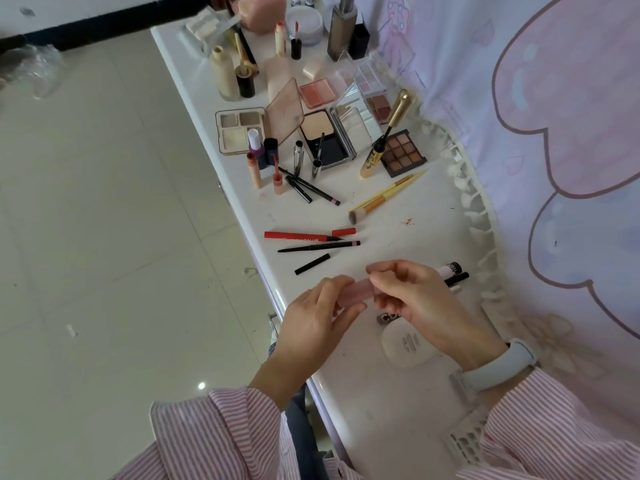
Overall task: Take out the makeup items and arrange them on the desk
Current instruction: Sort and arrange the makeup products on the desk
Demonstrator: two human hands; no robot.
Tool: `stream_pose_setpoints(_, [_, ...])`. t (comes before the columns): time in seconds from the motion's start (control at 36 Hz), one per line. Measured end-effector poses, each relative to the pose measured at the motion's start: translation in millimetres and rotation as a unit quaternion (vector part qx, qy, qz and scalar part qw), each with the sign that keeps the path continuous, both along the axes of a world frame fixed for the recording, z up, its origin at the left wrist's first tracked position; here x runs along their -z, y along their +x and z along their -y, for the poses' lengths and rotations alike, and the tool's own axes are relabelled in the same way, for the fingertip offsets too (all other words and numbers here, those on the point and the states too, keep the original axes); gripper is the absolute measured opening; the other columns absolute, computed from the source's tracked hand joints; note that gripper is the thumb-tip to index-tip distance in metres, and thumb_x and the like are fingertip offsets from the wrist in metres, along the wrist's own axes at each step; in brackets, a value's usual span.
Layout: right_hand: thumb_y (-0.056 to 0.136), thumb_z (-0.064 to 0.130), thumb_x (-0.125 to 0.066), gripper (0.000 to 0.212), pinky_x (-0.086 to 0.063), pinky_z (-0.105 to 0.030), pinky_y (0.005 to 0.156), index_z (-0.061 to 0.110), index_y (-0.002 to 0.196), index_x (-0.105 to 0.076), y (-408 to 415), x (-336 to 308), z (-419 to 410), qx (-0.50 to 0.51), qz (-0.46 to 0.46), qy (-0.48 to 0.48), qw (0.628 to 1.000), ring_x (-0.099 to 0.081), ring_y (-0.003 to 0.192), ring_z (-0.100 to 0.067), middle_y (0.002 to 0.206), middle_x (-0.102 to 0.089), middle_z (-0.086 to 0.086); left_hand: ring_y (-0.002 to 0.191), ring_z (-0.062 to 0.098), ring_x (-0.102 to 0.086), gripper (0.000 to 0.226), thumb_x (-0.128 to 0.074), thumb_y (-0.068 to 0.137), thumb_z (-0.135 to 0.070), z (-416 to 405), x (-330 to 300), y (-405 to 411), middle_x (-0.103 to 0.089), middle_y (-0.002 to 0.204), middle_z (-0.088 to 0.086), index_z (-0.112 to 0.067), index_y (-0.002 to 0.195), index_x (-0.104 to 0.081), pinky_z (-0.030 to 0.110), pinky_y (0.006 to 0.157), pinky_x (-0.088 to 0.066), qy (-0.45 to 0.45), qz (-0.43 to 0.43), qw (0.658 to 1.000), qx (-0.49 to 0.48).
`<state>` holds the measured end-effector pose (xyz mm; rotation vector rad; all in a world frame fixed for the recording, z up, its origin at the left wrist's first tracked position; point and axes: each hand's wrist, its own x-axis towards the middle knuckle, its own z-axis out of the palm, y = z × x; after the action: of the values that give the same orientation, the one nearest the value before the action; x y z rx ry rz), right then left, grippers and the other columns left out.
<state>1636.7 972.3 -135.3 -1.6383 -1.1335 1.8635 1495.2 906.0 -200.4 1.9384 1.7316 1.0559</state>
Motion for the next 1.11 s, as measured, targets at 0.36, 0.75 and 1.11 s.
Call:
stream_pose_setpoints(0.36, [0.082, 0.034, -0.032, 0.033, -0.032, -0.025, 0.048, 0.008, 0.064, -0.042, -27, 2, 13, -0.013, 0.179, 0.361, 0.915, -0.039, 0.050, -0.022, 0.050, -0.044, -0.002, 0.046, 0.004, -0.047, 0.048, -0.028, 0.098, -0.038, -11, -42, 9, -0.054, 0.052, 0.006, -0.020, 0.072, -0.065, 0.021, 0.052, -0.039, -0.228, 0.358, 0.904, -0.054])
stream_pose_setpoints(0.75, [0.097, 0.039, -0.033, 0.047, -0.033, -0.017, 0.048, 0.025, 0.071, -0.070, -20, -6, -13, -0.151, 0.121, 0.145, 0.970, -0.036, 0.040, -0.005, 0.038, -0.042, 0.009, 0.051, 0.014, -0.040, 0.042, -0.032, 0.086, -0.049, -21, -27, -17, -0.040, 0.051, -0.010, -0.014, 0.067, -0.047, 0.024, 0.048, -0.033, -0.158, 0.099, 0.981, -0.059])
stream_pose_setpoints(1.11, [0.096, 0.026, -0.041, 0.019, -0.043, -0.017, 0.055, 0.020, 0.091, -0.058, -13, -5, -14, -0.199, 0.113, 0.222, 0.948, -0.052, 0.053, -0.005, 0.059, -0.058, 0.013, 0.052, 0.011, -0.046, 0.048, -0.033, 0.082, -0.059, -21, -21, -21, -0.056, 0.061, 0.003, -0.018, 0.069, -0.054, 0.028, 0.051, -0.039, -0.190, 0.182, 0.964, -0.028])
